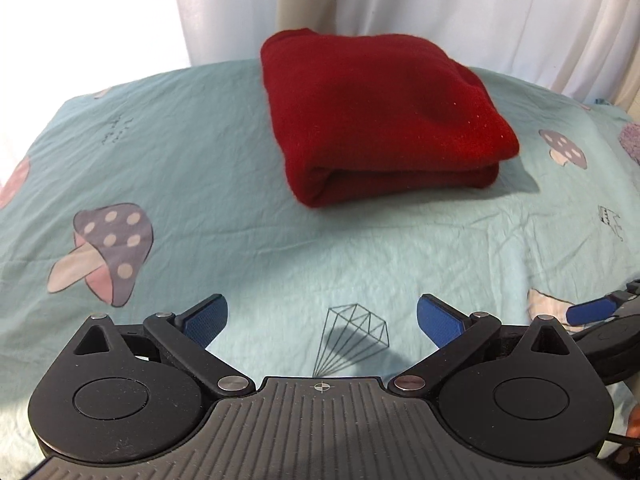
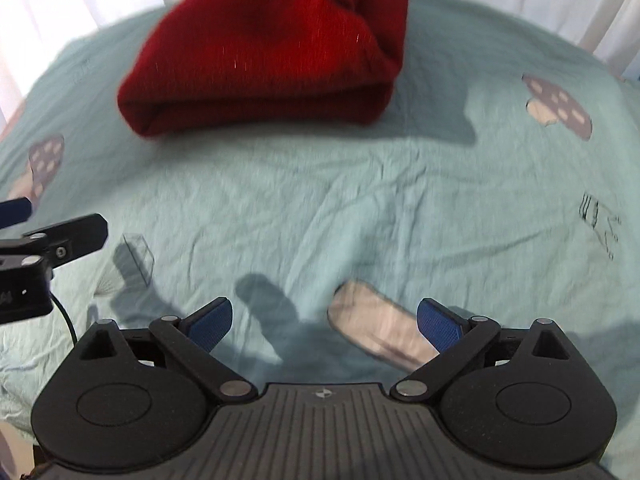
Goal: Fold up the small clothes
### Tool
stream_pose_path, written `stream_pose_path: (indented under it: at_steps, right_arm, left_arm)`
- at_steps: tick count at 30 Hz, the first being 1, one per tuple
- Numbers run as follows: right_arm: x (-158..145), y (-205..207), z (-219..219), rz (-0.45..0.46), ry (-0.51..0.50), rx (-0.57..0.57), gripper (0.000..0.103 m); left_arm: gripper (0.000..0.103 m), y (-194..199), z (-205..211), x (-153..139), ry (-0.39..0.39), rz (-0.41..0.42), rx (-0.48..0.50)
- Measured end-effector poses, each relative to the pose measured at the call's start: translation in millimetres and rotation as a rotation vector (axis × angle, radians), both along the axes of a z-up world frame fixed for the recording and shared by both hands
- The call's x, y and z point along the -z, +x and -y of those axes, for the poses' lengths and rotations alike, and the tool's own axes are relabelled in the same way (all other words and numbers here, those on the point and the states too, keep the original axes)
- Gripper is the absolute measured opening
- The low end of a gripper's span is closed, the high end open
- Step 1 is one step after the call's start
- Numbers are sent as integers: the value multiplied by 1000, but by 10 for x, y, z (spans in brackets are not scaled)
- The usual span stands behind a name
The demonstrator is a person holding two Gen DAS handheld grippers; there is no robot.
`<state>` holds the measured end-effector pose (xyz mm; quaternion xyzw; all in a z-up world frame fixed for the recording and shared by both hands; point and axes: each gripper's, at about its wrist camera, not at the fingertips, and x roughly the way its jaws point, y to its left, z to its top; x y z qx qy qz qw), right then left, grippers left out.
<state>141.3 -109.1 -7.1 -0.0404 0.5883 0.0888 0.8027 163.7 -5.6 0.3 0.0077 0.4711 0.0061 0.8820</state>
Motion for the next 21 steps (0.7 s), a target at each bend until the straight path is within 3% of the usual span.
stream_pose_path:
  at_steps: [1,6,13,21]
  right_arm:
    - [35,-31,-50,-50,-30,-13,99]
    - [-156,-225,-284,39,-140,-64,99]
    - [-557,-281,-310,129,-78,-15,99]
    - [-674,-309,-228,179,-54,26,99]
  left_arm:
    - [103,-19,-4,-20,1,4,2]
    - [103,-68,-55,-139,50,11,-21]
    - [103,-83,-61,-275,47,46,-26]
    - [103,-47,-59,-356,41,78,-40]
